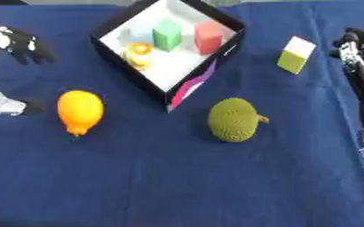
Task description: Pick up objects on the table and place them in the box.
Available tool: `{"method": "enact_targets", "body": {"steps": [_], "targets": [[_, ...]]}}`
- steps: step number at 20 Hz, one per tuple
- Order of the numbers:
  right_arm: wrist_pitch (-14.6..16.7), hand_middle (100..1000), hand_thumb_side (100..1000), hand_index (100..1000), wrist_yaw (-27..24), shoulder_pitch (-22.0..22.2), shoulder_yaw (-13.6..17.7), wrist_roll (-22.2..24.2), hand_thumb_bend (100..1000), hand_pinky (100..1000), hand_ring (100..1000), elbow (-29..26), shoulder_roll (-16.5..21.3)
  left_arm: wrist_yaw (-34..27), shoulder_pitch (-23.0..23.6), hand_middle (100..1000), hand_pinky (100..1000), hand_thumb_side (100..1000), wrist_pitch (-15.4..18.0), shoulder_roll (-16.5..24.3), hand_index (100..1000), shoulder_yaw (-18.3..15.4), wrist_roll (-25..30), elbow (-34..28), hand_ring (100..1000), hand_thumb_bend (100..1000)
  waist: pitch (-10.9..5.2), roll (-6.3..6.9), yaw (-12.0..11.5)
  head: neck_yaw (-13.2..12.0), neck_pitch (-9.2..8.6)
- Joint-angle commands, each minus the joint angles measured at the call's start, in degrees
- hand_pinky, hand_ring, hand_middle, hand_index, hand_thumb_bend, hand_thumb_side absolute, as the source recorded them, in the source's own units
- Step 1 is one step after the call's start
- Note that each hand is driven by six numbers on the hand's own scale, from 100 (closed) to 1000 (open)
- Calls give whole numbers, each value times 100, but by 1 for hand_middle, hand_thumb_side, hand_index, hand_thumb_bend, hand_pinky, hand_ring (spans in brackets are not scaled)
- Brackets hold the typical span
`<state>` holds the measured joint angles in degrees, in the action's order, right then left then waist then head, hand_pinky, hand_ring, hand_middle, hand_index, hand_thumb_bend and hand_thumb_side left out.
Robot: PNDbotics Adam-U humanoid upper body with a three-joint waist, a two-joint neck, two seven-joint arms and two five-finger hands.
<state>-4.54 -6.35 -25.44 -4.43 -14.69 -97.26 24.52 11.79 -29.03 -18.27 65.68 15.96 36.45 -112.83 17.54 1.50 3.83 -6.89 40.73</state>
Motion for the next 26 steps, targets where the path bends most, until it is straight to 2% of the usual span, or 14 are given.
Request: {"method": "enact_targets", "body": {"steps": [1,5,10,15,18,26], "targets": [[-6,722,696,860,-2,-63,34,-14,100,984,766,-124,135,428,-159,858,813,367,-96,8,898,109,-103,188,835,508,-194,42,-2,-23,-28],[-15,722,697,860,4,-63,25,-1,100,984,766,-110,122,922,-346,867,818,371,32,-311,906,385,-155,659,841,532,-199,30,7,-27,-18],[-23,722,699,860,10,-55,7,15,100,984,766,-95,121,1245,-556,871,819,372,244,-561,909,612,-75,1052,843,542,-200,23,0,-31,4],[-23,721,698,859,5,-62,11,7,100,983,766,-90,109,1269,-687,869,816,378,366,-751,907,760,49,1343,842,534,-201,18,9,-20,14],[-24,722,699,860,7,-65,11,5,100,984,766,-90,108,1163,-720,865,814,424,464,-791,907,822,213,1430,842,533,-197,19,13,-19,28],[-32,722,698,860,2,-65,1,6,100,985,767,-90,106,1283,-951,831,803,369,686,-1004,877,1025,556,1710,826,538,-197,7,26,-59,56]]}}
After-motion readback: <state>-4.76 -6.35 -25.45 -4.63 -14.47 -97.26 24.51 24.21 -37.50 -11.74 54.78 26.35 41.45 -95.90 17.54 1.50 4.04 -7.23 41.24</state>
